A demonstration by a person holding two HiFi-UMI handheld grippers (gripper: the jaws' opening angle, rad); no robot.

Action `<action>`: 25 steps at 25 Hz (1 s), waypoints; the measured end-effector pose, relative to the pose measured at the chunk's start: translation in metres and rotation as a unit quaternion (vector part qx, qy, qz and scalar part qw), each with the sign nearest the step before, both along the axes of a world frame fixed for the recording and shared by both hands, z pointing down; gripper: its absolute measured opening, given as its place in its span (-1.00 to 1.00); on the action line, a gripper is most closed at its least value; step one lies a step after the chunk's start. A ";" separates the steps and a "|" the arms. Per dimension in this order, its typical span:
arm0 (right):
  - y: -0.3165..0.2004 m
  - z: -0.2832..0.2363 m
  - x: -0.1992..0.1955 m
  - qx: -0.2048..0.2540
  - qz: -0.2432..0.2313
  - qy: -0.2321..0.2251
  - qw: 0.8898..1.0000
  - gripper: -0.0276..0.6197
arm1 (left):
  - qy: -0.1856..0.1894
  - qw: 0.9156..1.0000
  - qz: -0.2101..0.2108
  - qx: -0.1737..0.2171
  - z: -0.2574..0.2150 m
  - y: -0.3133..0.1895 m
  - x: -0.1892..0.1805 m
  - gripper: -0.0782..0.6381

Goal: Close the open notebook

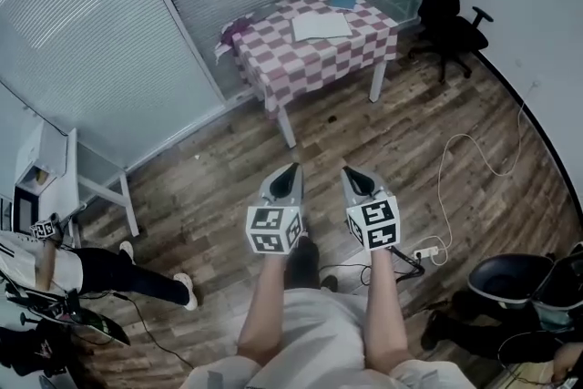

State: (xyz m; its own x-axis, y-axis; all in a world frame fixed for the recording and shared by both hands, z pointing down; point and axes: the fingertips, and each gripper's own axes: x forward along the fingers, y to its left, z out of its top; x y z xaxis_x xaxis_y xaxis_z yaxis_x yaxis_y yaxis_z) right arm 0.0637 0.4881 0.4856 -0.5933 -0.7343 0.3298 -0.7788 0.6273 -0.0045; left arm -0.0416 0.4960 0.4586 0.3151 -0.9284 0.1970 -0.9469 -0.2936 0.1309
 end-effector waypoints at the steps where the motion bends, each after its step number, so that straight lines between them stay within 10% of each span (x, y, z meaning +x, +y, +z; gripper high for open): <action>1: -0.007 0.000 -0.001 0.007 0.000 -0.003 1.000 -0.91 | 0.000 1.000 0.003 -0.001 0.002 -0.008 0.000 -0.76; 16: -0.170 0.000 0.014 -0.013 0.099 -0.151 0.984 -0.91 | 0.044 0.999 0.009 -0.009 0.011 -0.171 -0.045 -0.76; 25: -0.267 0.011 -0.008 -0.033 0.124 -0.113 0.985 -0.91 | 0.050 0.999 -0.006 -0.020 0.020 -0.272 -0.099 -0.76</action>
